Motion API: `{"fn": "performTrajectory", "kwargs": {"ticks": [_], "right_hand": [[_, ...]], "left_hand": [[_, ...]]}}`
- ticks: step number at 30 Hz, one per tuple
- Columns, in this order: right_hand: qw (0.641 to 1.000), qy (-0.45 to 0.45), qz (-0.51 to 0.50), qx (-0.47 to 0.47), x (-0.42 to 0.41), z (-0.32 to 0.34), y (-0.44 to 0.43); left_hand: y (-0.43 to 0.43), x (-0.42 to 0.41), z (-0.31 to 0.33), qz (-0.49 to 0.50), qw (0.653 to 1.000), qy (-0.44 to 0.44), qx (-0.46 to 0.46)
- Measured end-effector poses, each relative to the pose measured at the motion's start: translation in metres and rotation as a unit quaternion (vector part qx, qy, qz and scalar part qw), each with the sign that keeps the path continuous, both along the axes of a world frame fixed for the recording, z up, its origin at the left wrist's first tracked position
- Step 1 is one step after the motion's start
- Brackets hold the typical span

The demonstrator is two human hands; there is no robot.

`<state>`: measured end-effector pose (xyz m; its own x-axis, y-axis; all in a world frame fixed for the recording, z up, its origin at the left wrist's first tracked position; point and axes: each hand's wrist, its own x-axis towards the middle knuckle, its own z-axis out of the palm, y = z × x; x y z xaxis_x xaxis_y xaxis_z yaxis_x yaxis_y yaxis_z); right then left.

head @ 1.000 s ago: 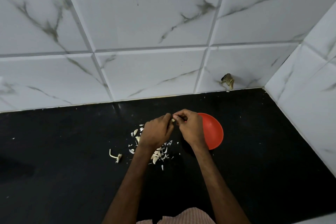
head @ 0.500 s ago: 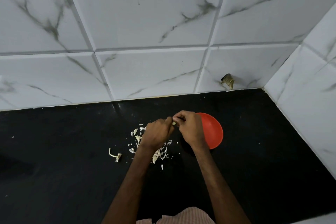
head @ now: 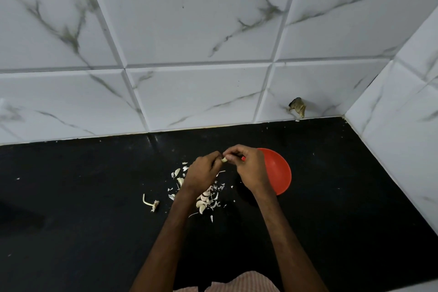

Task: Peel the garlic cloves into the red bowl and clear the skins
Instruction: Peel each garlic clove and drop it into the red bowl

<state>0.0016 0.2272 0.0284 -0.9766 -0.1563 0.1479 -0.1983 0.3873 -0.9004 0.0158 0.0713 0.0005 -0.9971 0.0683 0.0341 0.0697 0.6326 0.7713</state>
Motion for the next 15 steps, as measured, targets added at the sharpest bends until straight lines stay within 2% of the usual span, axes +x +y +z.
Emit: {"fn": "performTrajectory", "kwargs": {"ticks": [6,10,15], "right_hand": [[1.0,0.029,-0.007,-0.006,0.001,-0.006,-0.002],[0.999,0.044,-0.014,-0.003,0.0,-0.01,-0.006],[0.999,0.021,-0.029,-0.022,0.001,-0.015,-0.01]], "left_hand": [[0.002,-0.001,0.0,0.047,0.996,0.006,0.075],[0.003,-0.003,-0.005,0.066,0.985,-0.005,0.162],[0.004,-0.005,-0.007,0.081,0.974,-0.012,0.21]]}}
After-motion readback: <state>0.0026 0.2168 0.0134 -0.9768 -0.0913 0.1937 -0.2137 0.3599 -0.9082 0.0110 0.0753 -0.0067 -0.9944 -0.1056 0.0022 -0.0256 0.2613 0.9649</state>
